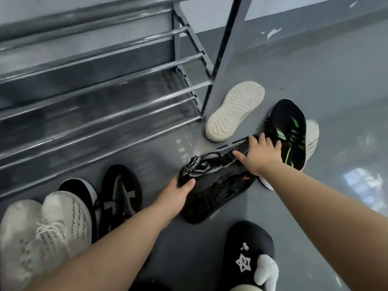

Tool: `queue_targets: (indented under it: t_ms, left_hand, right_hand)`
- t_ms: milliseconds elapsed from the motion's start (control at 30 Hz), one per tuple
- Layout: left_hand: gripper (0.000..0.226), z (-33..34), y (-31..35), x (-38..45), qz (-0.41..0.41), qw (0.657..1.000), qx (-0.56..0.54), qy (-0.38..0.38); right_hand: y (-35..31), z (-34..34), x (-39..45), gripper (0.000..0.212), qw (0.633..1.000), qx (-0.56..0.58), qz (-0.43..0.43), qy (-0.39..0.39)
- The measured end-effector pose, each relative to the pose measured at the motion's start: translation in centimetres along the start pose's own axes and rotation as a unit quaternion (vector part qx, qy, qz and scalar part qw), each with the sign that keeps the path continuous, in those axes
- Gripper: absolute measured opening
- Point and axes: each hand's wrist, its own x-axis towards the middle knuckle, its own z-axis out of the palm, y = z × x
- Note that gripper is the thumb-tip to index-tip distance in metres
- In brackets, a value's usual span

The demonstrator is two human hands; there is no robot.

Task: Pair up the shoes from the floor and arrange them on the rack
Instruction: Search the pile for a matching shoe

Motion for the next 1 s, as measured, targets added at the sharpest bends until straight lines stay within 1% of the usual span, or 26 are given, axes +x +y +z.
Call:
queue_targets:
  t_ms: [33, 100, 133, 167, 267, 367, 433, 500, 533, 567, 633, 667, 700, 733, 767, 800, 867, 933, 967, 1000]
  left_hand:
    - [0.056, 0.0, 0.3, 0.0, -0.010, 0.999, -0.034, -0.003]
    - [0.023, 0.0, 1.0, 0.0, -0.020, 0.995, -0.097, -0.010]
    - [0.014, -0.2, 1.1, 0.1, -0.029, 0.992, -0.124, -0.012]
    - [0.014, -0.3, 1.4, -0.2, -0.037, 0.989, -0.143, -0.012]
    - [0.028, -1.4, 1.0, -0.7, -0.063, 0.987, -0.147, 0.004]
    - [0.033, -2.8, 0.1, -1.8, -0.070, 0.988, -0.133, 0.025]
    - [0.045, -4.0, -0.6, -2.5, -0.071, 0.990, -0.117, 0.028]
    - [0.054, -5.0, -1.2, -3.6, -0.077, 0.992, -0.096, 0.032]
    - [0.055, -5.5, -1.6, -4.1, -0.079, 0.993, -0.079, 0.037]
    - [0.052, -5.9, -1.9, -4.7, -0.078, 0.994, -0.061, 0.043]
    - [0.040, -6.4, -2.5, -6.0, -0.066, 0.996, -0.036, 0.045]
    - [0.033, -6.6, -2.8, -6.5, -0.061, 0.997, -0.035, 0.042]
    - [0.028, -6.7, -3.2, -7.1, -0.057, 0.997, -0.044, 0.039]
    - [0.025, -6.9, -3.5, -7.5, -0.057, 0.996, -0.059, 0.041]
    - [0.023, -7.0, -3.8, -7.9, -0.057, 0.994, -0.078, 0.049]
    - [0.022, -7.2, -4.0, -8.2, -0.056, 0.992, -0.099, 0.061]
    - [0.025, -7.3, -4.3, -8.7, -0.059, 0.983, -0.150, 0.087]
    - [0.029, -7.3, -4.3, -8.8, -0.068, 0.968, -0.216, 0.110]
    - [0.032, -7.2, -4.1, -8.8, -0.074, 0.958, -0.250, 0.118]
    - [0.034, -7.2, -4.1, -8.7, -0.077, 0.951, -0.275, 0.122]
  right_hand:
    - [0.0, -0.1, 0.0, 0.087, 1.000, 0.010, 0.005, 0.002]
    - [0.2, -0.6, 0.0, 0.091, 0.999, 0.049, 0.014, 0.008]
    - [0.4, -0.9, 0.0, 0.091, 0.997, 0.078, 0.019, 0.011]
    - [0.7, -1.2, -0.1, 0.091, 0.993, 0.112, 0.022, 0.016]
    - [1.3, -1.4, -0.7, 0.082, 0.975, 0.221, 0.027, 0.023]
    - [1.1, -0.5, -2.2, 0.071, 0.962, 0.271, 0.008, 0.022]
    - [0.7, 0.2, -2.9, 0.061, 0.950, 0.308, -0.010, 0.037]
    - [-0.1, 0.4, -3.8, 0.047, 0.928, 0.367, -0.023, 0.056]
    - [-0.7, 0.4, -4.2, 0.040, 0.917, 0.393, -0.031, 0.064]
    - [-1.4, 0.4, -4.6, 0.032, 0.908, 0.411, -0.036, 0.069]
    - [-2.8, 0.0, -5.5, 0.020, 0.887, 0.452, -0.043, 0.082]
    - [-3.5, -0.1, -5.8, 0.020, 0.864, 0.495, -0.031, 0.085]
    - [-4.2, -0.5, -6.1, 0.024, 0.830, 0.551, -0.010, 0.086]
    - [-4.7, -0.7, -6.3, 0.033, 0.795, 0.600, 0.017, 0.082]
    - [-5.3, -0.9, -6.5, 0.044, 0.765, 0.639, 0.040, 0.071]
    - [-6.0, -1.3, -7.0, 0.054, 0.742, 0.666, 0.057, 0.042]
    - [-7.7, -1.7, -8.2, 0.065, 0.702, 0.705, 0.067, -0.069]
    - [-9.7, -1.5, -9.7, 0.069, 0.680, 0.703, 0.054, -0.202]
    - [-10.7, -1.2, -10.6, 0.065, 0.674, 0.689, 0.038, -0.261]
    - [-11.8, -0.8, -11.5, 0.056, 0.669, 0.674, 0.016, -0.314]
